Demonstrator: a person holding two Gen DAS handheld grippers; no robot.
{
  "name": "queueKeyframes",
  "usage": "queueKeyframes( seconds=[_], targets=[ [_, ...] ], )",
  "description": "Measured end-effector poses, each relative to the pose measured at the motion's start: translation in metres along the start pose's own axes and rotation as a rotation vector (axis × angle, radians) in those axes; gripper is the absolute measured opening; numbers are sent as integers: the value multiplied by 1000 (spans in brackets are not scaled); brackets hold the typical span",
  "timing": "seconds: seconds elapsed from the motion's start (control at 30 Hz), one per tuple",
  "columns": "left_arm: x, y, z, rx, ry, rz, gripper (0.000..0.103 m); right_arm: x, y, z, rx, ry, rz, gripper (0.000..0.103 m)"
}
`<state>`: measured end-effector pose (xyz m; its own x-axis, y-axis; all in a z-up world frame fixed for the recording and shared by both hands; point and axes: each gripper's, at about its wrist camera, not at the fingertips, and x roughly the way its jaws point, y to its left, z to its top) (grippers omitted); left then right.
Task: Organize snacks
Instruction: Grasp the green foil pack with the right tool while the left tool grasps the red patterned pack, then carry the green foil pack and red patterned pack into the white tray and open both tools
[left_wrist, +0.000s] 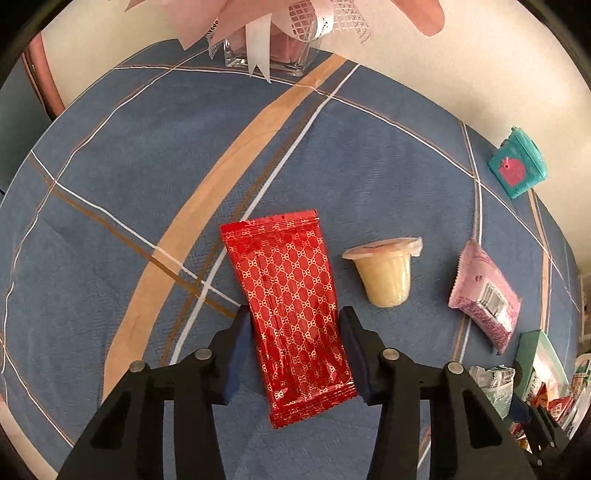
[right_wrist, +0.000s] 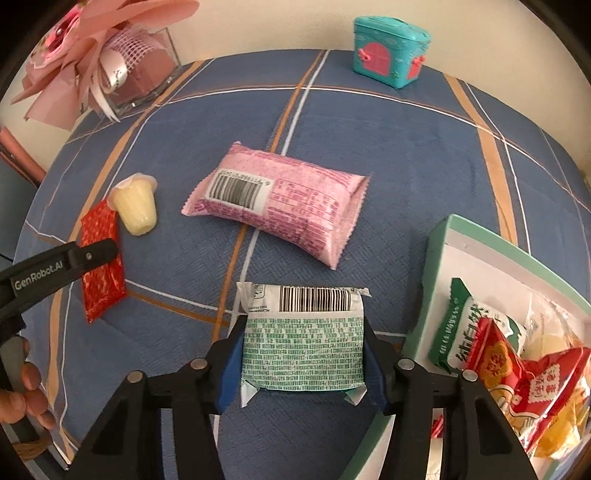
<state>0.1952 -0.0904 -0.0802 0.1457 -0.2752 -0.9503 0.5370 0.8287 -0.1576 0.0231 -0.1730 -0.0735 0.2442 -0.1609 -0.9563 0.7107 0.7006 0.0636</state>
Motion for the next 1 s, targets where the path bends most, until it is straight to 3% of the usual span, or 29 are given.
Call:
queueKeyframes(
  seconds=[0.6,1.0],
  targets=[
    [-66,-28,-29,41,-55,-61,49,-41,-22,-11,38,-20,42,58],
    [-75,-54,-54,92,-53,-82,49,-79,-31,-39,58,-64,54,58]
  ],
)
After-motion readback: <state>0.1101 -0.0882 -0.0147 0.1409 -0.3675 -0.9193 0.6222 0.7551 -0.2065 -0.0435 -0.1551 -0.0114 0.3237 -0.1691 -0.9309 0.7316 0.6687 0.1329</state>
